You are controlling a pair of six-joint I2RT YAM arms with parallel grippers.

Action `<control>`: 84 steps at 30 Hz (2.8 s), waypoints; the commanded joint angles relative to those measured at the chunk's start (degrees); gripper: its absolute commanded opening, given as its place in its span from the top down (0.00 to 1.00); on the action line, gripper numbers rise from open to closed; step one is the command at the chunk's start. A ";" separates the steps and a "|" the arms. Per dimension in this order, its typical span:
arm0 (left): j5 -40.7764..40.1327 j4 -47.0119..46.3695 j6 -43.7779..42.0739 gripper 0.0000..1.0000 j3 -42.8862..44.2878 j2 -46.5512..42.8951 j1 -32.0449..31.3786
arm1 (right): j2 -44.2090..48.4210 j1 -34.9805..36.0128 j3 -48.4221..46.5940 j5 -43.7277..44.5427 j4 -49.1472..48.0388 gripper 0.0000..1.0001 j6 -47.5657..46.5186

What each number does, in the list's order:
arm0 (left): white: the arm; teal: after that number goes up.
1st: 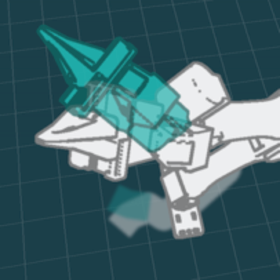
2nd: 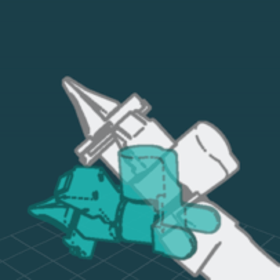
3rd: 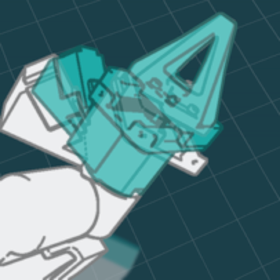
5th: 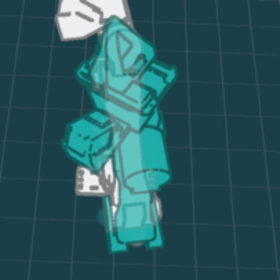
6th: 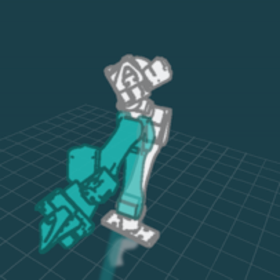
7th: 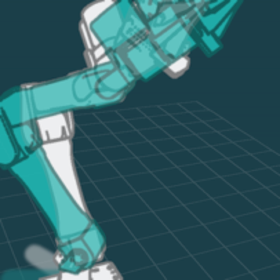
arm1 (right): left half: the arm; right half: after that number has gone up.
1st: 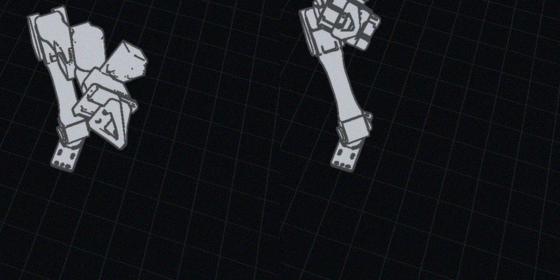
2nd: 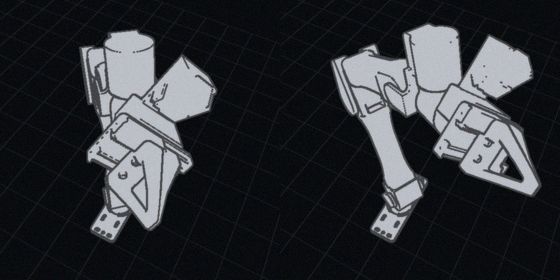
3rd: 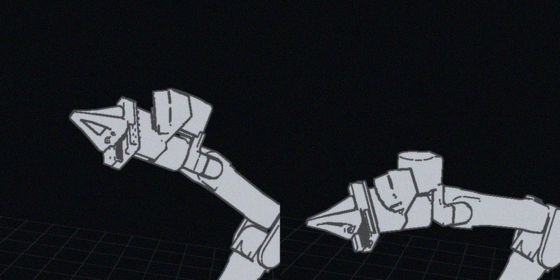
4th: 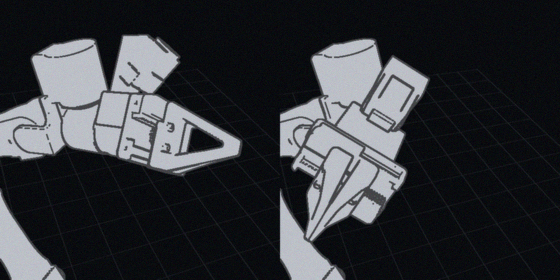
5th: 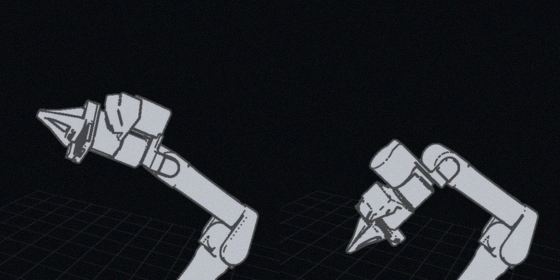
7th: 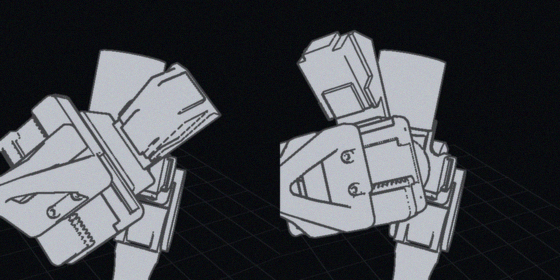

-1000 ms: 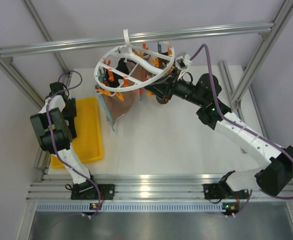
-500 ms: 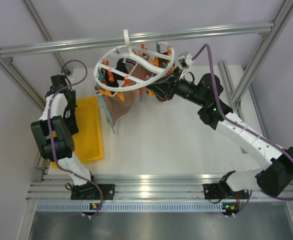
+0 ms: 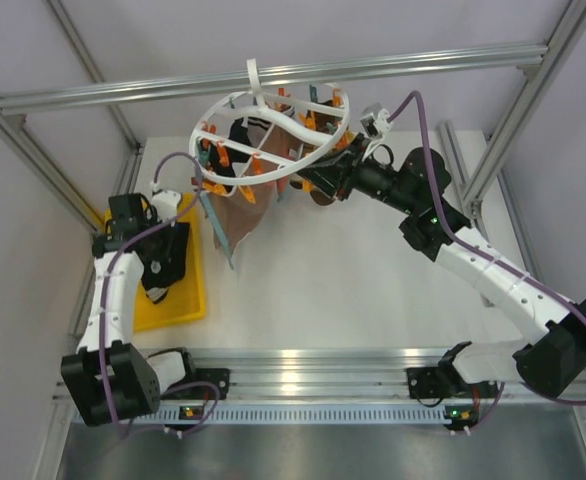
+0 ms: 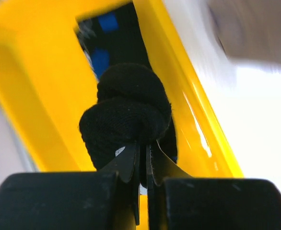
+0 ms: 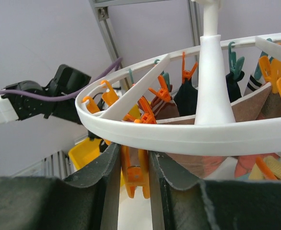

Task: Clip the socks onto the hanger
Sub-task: Adjust the sock in the bin.

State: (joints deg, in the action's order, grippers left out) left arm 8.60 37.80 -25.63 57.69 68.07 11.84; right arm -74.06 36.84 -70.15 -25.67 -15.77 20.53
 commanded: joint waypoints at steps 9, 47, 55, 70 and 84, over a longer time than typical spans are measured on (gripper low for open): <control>1.60 20.11 -17.26 1.00 -12.06 -15.26 -0.06 | 1.90 -0.72 -0.25 0.45 0.21 1.00 -1.20; -7.10 -0.10 -5.74 1.00 8.68 32.67 -2.69 | 2.43 -0.80 -0.60 2.56 2.67 1.00 -3.75; -4.83 4.12 -7.52 0.63 -1.27 17.98 -0.50 | 3.31 -0.80 0.54 2.03 2.59 1.00 -4.01; -14.23 -4.49 2.87 0.46 16.03 30.88 1.08 | 2.52 -1.16 0.54 0.27 0.56 1.00 -3.04; -12.73 -6.16 1.72 0.41 28.34 46.62 3.46 | 3.31 -2.21 1.77 0.10 0.74 1.00 -3.04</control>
State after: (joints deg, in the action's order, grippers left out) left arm -4.36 34.04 -23.92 82.56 114.04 14.96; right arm -72.58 35.33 -68.86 -24.73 -14.15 17.58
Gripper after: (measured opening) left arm 0.594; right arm 0.241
